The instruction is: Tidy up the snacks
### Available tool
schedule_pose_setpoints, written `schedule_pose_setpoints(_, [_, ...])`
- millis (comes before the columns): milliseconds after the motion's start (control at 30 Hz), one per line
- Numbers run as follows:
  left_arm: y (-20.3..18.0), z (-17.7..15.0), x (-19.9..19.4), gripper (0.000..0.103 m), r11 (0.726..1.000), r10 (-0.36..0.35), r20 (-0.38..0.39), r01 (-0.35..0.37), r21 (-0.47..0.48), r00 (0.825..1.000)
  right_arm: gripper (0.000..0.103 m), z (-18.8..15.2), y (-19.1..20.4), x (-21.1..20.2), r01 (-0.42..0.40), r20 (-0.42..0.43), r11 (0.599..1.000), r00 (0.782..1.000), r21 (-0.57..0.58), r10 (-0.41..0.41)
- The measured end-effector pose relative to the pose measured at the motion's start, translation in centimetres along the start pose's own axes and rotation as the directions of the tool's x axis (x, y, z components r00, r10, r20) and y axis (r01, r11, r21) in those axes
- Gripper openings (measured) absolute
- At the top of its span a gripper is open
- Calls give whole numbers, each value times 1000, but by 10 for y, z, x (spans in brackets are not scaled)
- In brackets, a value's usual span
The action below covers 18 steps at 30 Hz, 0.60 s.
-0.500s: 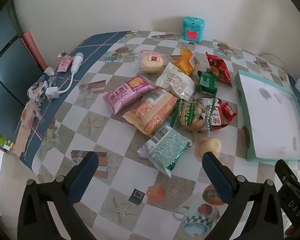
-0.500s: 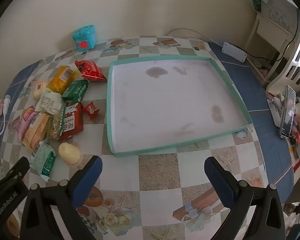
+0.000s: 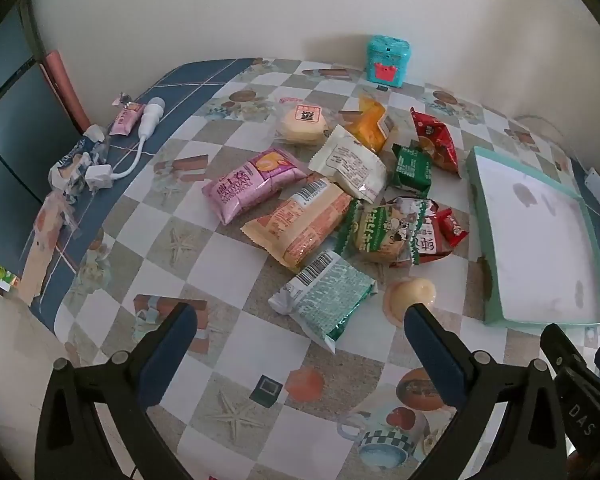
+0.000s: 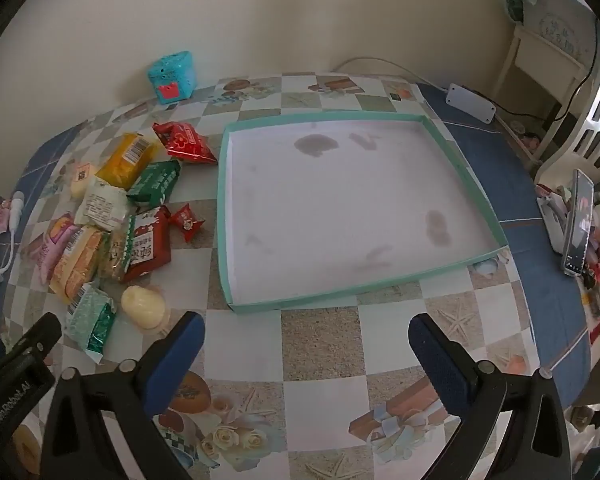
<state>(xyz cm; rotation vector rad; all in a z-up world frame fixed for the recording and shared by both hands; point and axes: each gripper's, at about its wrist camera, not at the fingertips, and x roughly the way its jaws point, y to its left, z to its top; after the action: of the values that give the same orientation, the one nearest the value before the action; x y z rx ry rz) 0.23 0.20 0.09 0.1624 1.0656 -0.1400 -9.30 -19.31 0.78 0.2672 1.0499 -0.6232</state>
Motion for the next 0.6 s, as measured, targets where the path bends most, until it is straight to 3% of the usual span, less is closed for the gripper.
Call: schedule_pose_setpoints(600, [7, -2, 5, 103, 999, 0, -26, -1, -45, 1000, 103, -1, -2, 0, -10, 0, 1000, 1000, 4, 10])
